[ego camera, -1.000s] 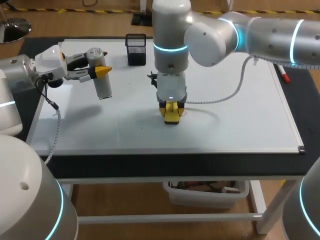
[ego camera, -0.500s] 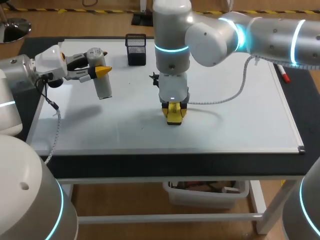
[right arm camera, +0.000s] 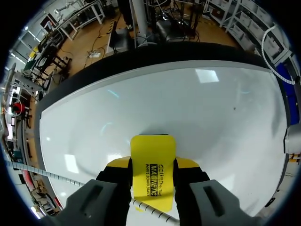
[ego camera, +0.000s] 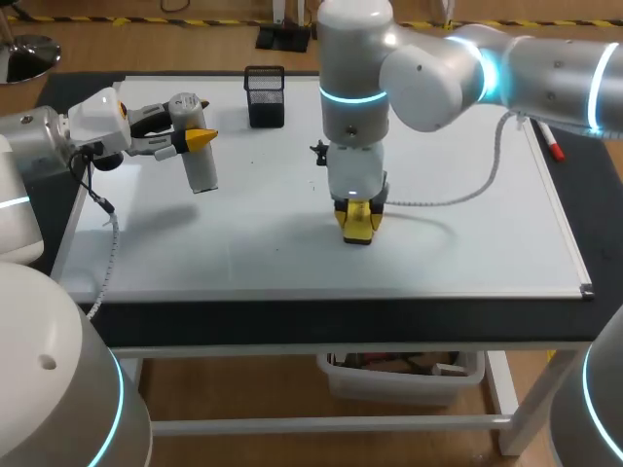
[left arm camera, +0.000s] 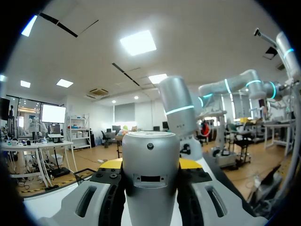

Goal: Pick up the inspection probe, press it on each red-marked spot on the whiteboard one by one, put down the probe, pick up the eraser, and wipe off all the red marks.

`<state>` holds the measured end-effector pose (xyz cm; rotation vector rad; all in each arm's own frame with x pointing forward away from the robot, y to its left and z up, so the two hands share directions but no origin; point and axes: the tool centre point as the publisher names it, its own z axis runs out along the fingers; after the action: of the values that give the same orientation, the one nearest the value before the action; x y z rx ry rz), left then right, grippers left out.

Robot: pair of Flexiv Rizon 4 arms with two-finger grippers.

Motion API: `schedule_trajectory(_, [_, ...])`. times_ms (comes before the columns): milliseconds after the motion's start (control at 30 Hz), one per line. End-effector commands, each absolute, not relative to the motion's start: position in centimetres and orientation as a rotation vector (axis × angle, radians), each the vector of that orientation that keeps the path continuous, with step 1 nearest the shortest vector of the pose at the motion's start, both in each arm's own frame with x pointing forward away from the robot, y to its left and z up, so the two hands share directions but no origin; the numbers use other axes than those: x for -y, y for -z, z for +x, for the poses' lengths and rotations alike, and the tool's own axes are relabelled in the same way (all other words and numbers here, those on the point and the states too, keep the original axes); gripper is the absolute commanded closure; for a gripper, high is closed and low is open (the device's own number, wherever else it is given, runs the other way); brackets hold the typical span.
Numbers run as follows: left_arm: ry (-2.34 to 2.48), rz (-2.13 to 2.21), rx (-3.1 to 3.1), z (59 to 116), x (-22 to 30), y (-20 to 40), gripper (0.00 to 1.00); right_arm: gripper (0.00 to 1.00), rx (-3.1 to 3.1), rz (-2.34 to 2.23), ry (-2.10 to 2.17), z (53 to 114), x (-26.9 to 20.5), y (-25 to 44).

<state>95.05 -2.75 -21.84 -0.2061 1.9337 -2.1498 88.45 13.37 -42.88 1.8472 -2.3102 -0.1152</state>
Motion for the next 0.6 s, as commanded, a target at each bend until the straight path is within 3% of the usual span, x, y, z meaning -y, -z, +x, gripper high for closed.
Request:
schedule_trajectory(33, [2.151,-0.203,-1.929,95.1,2.8,21.9,1.00,1.00,2.328,1.847,0.119,88.2,-11.9,42.7])
schedule_trajectory(600, [2.151,-0.203,-1.929,95.1,2.8,21.9,1.00,1.00,2.310,1.892,0.056,89.7,-9.7,39.0])
